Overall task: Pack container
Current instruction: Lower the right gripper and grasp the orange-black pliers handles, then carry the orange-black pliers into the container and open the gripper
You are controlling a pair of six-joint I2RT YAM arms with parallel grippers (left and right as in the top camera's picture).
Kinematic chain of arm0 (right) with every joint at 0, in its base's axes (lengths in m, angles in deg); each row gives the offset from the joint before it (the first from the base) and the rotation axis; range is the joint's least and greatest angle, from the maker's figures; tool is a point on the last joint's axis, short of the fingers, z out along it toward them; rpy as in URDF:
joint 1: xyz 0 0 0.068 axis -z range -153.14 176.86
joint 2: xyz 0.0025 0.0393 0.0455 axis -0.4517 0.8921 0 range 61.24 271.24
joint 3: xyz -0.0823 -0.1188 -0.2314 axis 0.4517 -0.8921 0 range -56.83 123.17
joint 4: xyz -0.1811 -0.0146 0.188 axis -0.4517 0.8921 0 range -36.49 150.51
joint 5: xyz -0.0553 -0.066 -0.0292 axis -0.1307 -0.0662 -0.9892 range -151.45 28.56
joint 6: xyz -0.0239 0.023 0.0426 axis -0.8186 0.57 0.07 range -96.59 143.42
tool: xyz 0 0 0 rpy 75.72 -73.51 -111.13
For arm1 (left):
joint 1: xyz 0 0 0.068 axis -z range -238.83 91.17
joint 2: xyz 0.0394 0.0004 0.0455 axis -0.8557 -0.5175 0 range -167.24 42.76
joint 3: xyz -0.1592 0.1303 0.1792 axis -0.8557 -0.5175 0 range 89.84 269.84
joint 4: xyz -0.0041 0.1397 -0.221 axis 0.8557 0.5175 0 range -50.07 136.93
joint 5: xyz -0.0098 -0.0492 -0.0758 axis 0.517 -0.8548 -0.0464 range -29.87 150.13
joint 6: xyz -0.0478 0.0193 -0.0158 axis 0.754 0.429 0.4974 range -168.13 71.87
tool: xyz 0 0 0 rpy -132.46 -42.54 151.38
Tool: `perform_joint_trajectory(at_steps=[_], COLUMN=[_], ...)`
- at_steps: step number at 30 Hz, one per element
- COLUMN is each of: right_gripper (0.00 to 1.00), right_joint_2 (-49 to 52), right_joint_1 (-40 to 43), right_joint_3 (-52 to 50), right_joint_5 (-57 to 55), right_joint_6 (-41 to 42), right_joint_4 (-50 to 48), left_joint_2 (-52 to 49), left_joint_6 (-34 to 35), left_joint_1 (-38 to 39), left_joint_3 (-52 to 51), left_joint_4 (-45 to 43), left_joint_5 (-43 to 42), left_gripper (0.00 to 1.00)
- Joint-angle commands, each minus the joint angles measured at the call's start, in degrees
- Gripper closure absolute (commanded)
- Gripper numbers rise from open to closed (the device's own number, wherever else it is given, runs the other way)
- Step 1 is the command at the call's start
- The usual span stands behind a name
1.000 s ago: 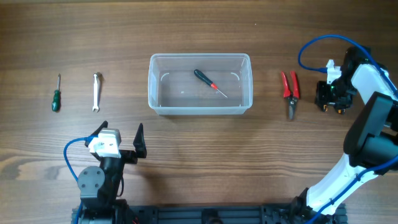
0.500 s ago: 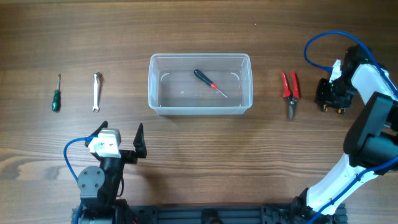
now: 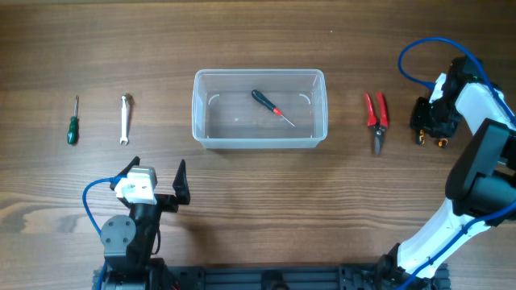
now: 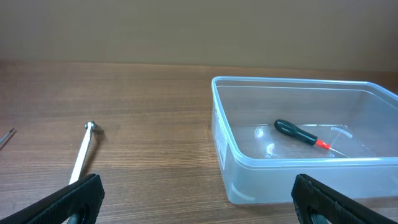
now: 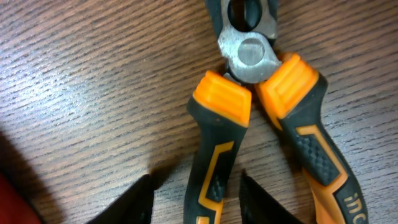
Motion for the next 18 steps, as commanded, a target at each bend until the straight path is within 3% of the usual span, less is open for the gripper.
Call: perform_joint_trajectory(at_steps=[1,4,18], right_gripper=[0.67,0.75,0.96], right_joint_2=[2.1,2.1,2.1], right_joint_1=[0.2,0.2,0.1], right_joint_3=[0.3,0.3,1.5], right_joint_5=[-0.5,-0.5,-0.6], right_joint_6=[1.0,1.2,2.0], right_joint_4=[-0.5,-0.3,0.2], left_joint_2=[0.3,0.3,0.3], left_joint_6=[-0.9,-0.9,-0.9], left_joint_1=[0.3,0.3,0.3], left_joint_3=[-0.5,-0.5,-0.5], left_joint_4=[-0.3,-0.3,-0.3], left_joint_5=[-0.5,-0.5,-0.5], left_gripper=[0.00,0.00,0.00])
